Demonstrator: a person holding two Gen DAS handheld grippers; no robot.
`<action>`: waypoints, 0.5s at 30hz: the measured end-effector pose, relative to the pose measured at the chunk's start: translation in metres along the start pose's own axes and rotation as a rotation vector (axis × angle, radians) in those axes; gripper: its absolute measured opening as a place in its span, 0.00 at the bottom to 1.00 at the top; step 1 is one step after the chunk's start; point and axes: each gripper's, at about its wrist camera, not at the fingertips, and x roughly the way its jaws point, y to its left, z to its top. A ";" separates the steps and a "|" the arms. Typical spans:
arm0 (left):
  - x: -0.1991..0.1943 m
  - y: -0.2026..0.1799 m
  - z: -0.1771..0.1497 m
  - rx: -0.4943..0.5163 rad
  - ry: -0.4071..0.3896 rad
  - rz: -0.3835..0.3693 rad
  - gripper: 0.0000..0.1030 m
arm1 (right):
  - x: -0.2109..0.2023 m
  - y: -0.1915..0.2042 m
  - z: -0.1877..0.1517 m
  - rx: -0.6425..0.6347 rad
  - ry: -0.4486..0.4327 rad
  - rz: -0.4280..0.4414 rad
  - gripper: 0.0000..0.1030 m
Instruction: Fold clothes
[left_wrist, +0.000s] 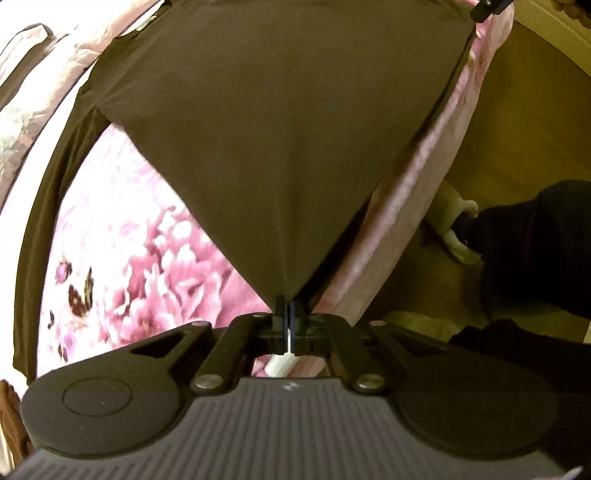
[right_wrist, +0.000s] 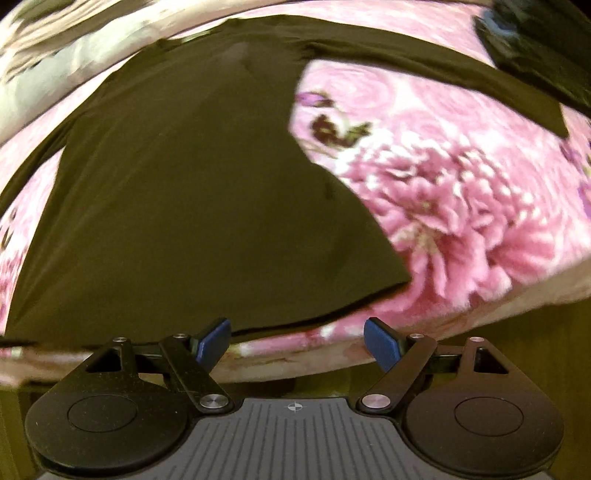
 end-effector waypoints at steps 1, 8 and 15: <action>0.002 0.000 0.003 -0.003 -0.001 -0.006 0.00 | 0.000 -0.005 0.000 0.031 -0.011 -0.009 0.80; 0.012 -0.001 0.005 0.012 0.032 -0.028 0.00 | 0.003 -0.042 0.017 0.127 -0.113 -0.012 0.80; 0.009 0.011 0.004 -0.022 0.066 -0.044 0.03 | 0.036 -0.059 0.040 0.018 0.002 0.129 0.46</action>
